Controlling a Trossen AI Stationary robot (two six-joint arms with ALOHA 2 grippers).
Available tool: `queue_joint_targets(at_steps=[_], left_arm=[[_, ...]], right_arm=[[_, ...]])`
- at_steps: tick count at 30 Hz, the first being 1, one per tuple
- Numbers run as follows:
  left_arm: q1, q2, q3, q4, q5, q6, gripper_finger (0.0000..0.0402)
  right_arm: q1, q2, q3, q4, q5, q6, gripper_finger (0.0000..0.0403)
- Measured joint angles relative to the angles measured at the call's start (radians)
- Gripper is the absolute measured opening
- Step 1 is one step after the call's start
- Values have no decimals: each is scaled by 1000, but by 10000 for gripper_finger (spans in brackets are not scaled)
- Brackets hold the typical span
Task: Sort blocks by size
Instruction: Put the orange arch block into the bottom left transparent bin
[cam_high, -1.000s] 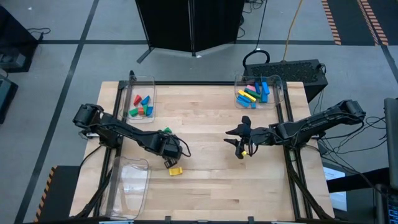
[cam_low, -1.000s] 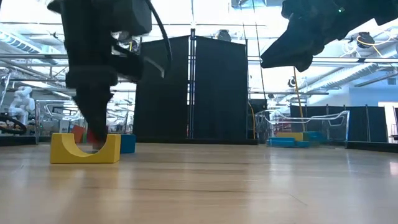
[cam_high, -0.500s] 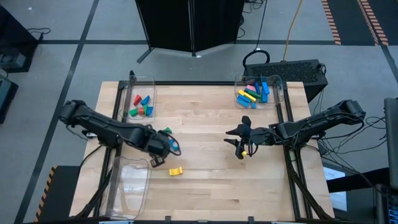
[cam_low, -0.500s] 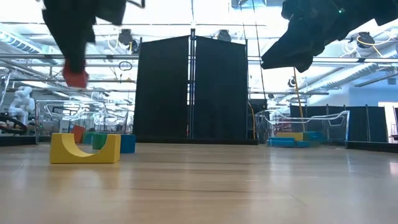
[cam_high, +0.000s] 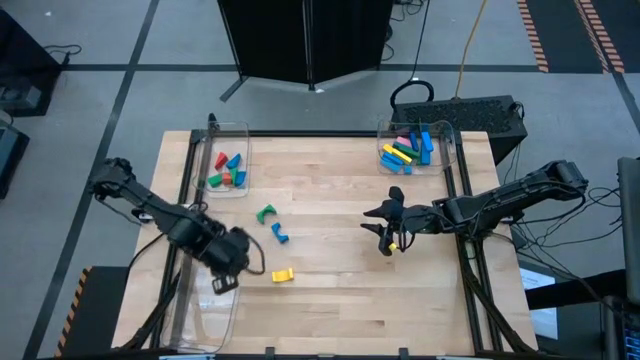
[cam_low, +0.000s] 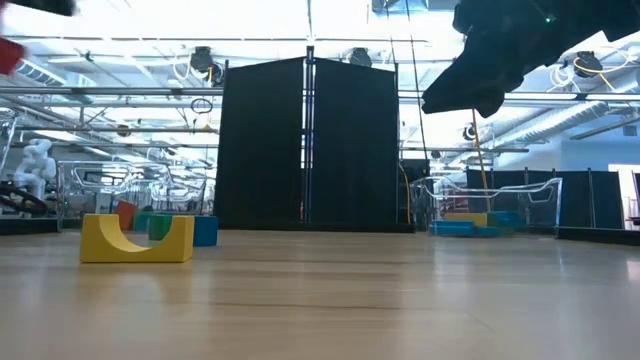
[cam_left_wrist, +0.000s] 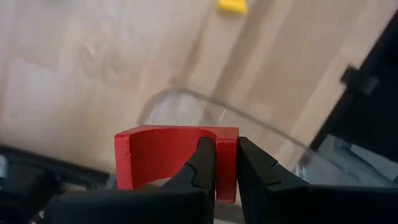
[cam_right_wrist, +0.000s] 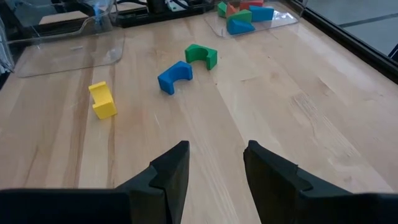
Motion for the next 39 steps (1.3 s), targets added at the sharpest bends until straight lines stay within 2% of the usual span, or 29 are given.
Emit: queue_joint_targets(at_steps=[9, 13, 22, 27, 31, 39], left_arm=[[-191, 63, -13, 28, -5, -161, 32], [-238, 106, -69, 118, -28, -153, 32], [-263, 181, -151, 202, 31, -128, 32], [-277, 181, -222, 369, 21, -112, 32], [-280, 182, -287, 443, 20, -133, 32], [-284, 182, -372, 475, 16, -195, 32]], right_arm=[[17, 0, 0, 0, 0, 0, 148], [19, 0, 0, 0, 0, 1, 148], [19, 0, 0, 3, 0, 26, 148], [19, 0, 0, 26, 3, 4, 148], [19, 0, 0, 28, 3, -24, 148], [4, 0, 0, 41, 4, -115, 148]])
